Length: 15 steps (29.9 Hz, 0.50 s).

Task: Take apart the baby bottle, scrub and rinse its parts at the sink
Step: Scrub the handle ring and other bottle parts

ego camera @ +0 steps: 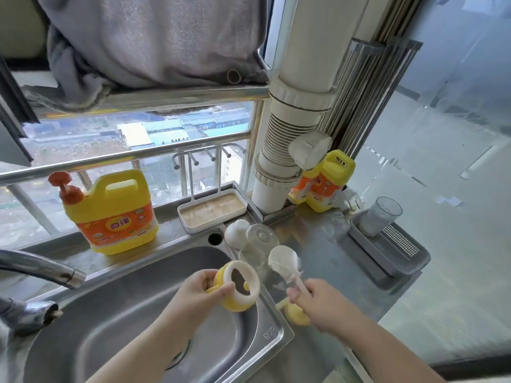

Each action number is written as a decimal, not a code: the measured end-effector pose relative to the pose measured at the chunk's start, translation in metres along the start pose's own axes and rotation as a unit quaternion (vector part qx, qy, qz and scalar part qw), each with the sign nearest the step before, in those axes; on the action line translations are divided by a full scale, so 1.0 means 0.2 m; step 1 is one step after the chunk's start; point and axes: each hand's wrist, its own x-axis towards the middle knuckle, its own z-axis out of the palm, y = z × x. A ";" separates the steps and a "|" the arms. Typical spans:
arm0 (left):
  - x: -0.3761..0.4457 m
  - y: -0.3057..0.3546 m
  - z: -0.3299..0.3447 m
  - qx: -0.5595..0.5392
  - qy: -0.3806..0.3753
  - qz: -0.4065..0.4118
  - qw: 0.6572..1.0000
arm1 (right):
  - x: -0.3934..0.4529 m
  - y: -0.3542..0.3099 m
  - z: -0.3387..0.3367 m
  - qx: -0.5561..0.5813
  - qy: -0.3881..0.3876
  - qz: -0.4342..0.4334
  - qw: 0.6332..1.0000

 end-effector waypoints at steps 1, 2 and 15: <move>0.02 -0.01 0.04 -0.017 -0.003 -0.016 1.000 | 0.03 0.03 -0.01 -0.011 0.023 -0.017 1.000; 0.03 -0.02 0.07 -0.031 -0.002 -0.029 0.999 | 0.06 0.05 -0.02 -0.015 0.039 -0.025 0.999; 0.37 -0.14 0.60 0.045 0.075 -0.043 0.995 | 0.47 0.46 -0.25 -0.029 0.008 -0.054 0.998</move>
